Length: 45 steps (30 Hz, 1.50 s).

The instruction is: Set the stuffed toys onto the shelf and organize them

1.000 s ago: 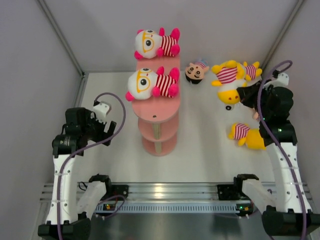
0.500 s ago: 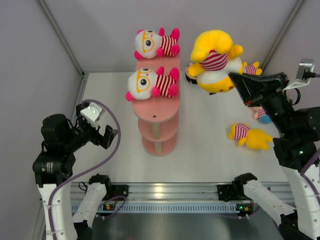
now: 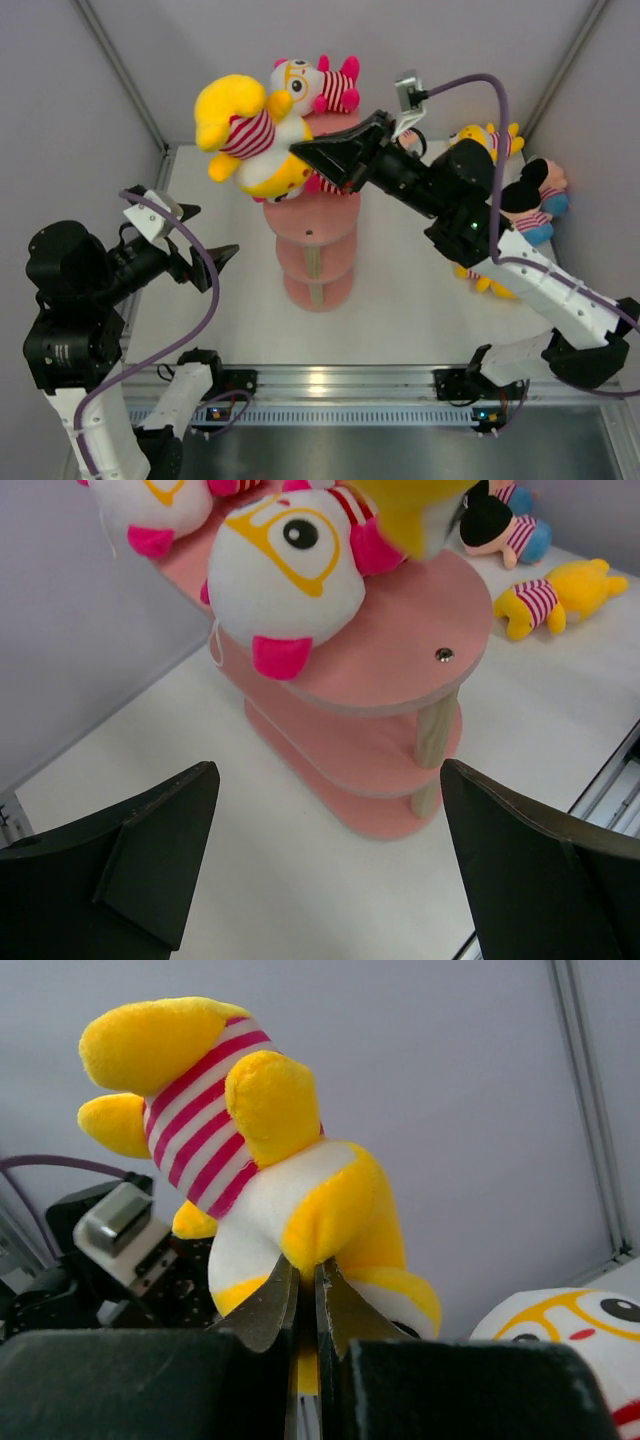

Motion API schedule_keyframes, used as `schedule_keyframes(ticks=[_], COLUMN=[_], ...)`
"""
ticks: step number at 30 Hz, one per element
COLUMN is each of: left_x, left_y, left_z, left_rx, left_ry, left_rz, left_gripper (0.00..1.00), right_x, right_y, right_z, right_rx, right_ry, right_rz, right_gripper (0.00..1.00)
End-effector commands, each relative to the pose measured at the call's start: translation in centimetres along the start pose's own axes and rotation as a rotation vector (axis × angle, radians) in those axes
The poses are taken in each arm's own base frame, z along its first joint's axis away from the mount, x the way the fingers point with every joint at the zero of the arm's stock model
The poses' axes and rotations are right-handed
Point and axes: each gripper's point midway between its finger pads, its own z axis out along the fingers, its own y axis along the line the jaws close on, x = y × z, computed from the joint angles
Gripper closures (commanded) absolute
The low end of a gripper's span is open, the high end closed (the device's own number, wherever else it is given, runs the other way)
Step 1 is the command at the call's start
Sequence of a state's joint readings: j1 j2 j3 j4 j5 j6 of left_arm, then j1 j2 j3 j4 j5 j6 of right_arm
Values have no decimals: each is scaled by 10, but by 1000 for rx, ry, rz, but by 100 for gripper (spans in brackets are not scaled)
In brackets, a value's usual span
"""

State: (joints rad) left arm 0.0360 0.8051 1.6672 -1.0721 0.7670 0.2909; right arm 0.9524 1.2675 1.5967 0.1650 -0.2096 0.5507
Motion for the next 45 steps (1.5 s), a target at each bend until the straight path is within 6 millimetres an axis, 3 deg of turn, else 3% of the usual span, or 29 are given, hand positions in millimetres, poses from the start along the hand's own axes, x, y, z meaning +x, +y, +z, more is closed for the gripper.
schedule_keyframes(ticks=[1,6,9,12,16,17,20,21,23,24,25,28,30,31,36,37,38,40,41,43,44,45], left_x=[-29,-49,-60,-66,-68,-70,-74,-75,-74,-74,-72,-66,-59,-55,-29,-24,-22,-11,-5,12,20,28], left_y=[-9,-7,10,35,44,40,34,30,24,18,16,9,4,-2,-51,-55,-58,-57,-55,-55,-55,-56], left_z=[-6,-10,-9,-10,-8,-6,-7,-7,-7,-6,-4,-2,-2,-1,-8,-8,-9,-8,-8,-4,-3,-2], left_rx=[37,19,-64,-190,-222,-200,-169,-146,-116,-80,-63,-19,2,41,307,334,342,339,324,335,336,343], left_ry=[-71,-108,-133,-143,-150,-153,-165,-169,-172,-175,-170,-164,-150,-142,-103,-100,-99,-68,-49,-9,9,20], left_rz=[19,25,10,-11,-29,-26,-11,-5,2,11,14,25,25,50,94,97,93,91,91,64,51,61], left_gripper=[2,2,1,1,6,19,42,57,75,95,100,100,100,100,100,100,100,100,100,100,100,100], right_x=[-25,4,25,40,52,57,78,85,97,101,104,111,112,112,91,103,90,93,73,64,46,41], right_y=[20,25,32,36,39,39,36,35,32,31,33,33,37,38,45,35,39,27,32,17,21,19], right_z=[23,48,56,53,45,43,38,36,30,28,25,15,3,-2,-37,-51,-60,-81,-86,-101,-104,-105], right_rx=[-59,-90,-113,-127,-146,-150,-142,-135,-131,-131,-143,-151,-161,-167,-167,-146,-148,-103,-89,-11,7,23], right_ry=[-106,-95,-59,-35,-38,-27,37,57,99,112,125,172,212,223,272,353,348,443,423,473,450,456], right_rz=[-3,49,80,109,141,143,150,154,148,144,132,88,59,10,-168,-237,-278,-367,-391,-477,-498,-523], right_gripper=[100,100,100,100,100,100,100,100,100,100,96,86,67,53,20,16,9,7,7,7,7,7])
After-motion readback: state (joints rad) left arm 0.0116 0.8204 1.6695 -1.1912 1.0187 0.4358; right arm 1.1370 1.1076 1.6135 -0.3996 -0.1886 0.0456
